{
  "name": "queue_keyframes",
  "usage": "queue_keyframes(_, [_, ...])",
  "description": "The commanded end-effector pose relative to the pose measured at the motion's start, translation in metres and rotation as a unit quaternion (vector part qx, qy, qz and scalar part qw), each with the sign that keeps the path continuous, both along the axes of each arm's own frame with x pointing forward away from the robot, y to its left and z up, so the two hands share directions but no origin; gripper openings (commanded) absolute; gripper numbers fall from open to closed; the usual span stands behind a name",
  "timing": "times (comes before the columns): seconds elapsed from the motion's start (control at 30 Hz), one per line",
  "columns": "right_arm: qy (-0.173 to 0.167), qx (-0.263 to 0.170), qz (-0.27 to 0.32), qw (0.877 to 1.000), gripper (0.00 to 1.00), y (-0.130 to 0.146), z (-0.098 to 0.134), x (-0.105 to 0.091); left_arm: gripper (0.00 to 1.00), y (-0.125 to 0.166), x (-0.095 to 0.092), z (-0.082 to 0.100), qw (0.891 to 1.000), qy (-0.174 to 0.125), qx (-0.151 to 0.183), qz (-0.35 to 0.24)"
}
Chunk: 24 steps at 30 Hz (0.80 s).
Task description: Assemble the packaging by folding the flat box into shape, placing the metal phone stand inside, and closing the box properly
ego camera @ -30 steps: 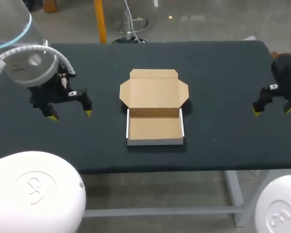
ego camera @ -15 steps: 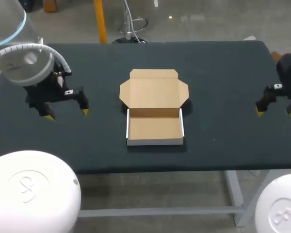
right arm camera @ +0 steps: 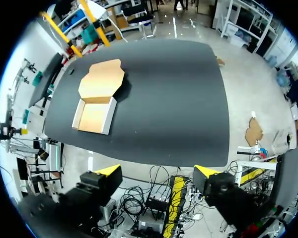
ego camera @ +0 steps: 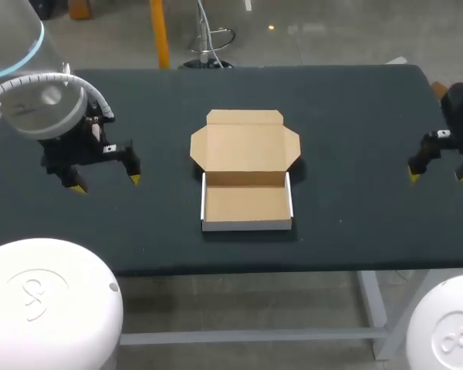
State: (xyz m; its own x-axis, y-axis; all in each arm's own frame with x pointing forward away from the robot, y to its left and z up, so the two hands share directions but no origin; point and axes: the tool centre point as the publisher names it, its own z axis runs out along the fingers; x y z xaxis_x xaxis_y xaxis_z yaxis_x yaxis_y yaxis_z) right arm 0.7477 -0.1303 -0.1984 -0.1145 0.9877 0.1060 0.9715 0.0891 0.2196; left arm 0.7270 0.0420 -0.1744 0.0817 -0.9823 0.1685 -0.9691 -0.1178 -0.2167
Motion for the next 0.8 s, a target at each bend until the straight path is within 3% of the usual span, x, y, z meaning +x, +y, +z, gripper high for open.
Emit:
queue_keyframes(0.03, [0.002, -0.001, 0.0, 1.0, 1.0, 0.0, 0.002, -0.001, 1.0, 0.001, 0.006, -0.01, 1.0, 0.004, -0.001, 0.001])
queue_keyframes(0.8, [0.002, -0.001, 0.0, 1.0, 1.0, 0.0, 0.002, -0.001, 1.0, 0.026, 0.037, -0.063, 1.0, 0.004, -0.01, 0.012])
